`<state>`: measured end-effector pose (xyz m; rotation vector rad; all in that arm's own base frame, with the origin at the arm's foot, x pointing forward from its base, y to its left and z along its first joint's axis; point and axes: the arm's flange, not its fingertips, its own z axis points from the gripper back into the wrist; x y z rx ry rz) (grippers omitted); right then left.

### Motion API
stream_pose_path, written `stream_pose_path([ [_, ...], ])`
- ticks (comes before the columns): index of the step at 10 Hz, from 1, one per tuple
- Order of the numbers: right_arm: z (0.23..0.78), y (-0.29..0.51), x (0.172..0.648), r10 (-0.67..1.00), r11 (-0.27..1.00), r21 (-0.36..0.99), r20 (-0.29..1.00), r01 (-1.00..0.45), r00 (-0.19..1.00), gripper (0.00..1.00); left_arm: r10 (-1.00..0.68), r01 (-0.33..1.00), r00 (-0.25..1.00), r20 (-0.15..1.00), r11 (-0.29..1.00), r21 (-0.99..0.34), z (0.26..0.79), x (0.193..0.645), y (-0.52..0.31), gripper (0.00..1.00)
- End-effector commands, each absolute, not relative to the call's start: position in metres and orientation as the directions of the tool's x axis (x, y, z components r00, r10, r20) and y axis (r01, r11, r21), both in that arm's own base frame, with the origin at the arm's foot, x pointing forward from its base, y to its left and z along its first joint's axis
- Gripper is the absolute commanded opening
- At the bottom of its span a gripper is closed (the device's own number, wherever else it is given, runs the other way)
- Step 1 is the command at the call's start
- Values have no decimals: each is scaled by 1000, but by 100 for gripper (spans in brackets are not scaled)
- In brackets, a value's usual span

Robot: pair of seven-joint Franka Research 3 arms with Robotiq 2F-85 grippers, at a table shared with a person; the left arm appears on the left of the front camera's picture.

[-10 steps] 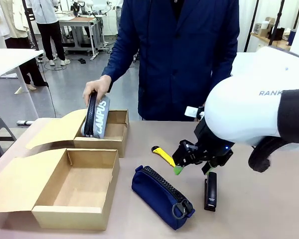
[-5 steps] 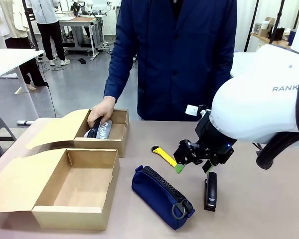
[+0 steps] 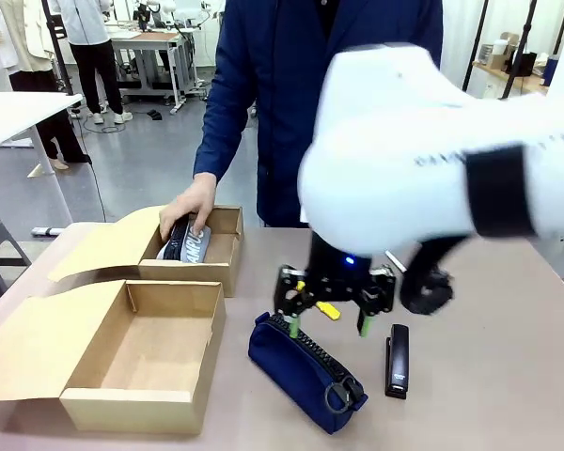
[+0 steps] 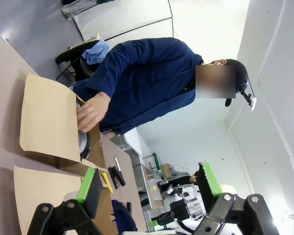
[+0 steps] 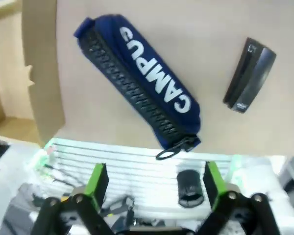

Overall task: Place items inside the box.
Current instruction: Pick up a Pencil pouch or Stapler and place it inside the Mailer Box closest to the robot.

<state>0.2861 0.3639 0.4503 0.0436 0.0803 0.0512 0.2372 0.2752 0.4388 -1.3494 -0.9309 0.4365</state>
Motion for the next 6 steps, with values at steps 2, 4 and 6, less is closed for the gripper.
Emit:
stream_pose_path([
  [2,445,380,320,-51,996,66,-118,59,992,100,751,270,568,336,215,-939,439,238,274,100],
  [4,444,372,317,-56,996,71,-81,61,995,100,751,270,568,336,215,-939,439,238,274,100],
  [6,441,373,317,12,999,49,-62,-9,998,100,751,270,568,336,215,-939,439,238,274,100],
])
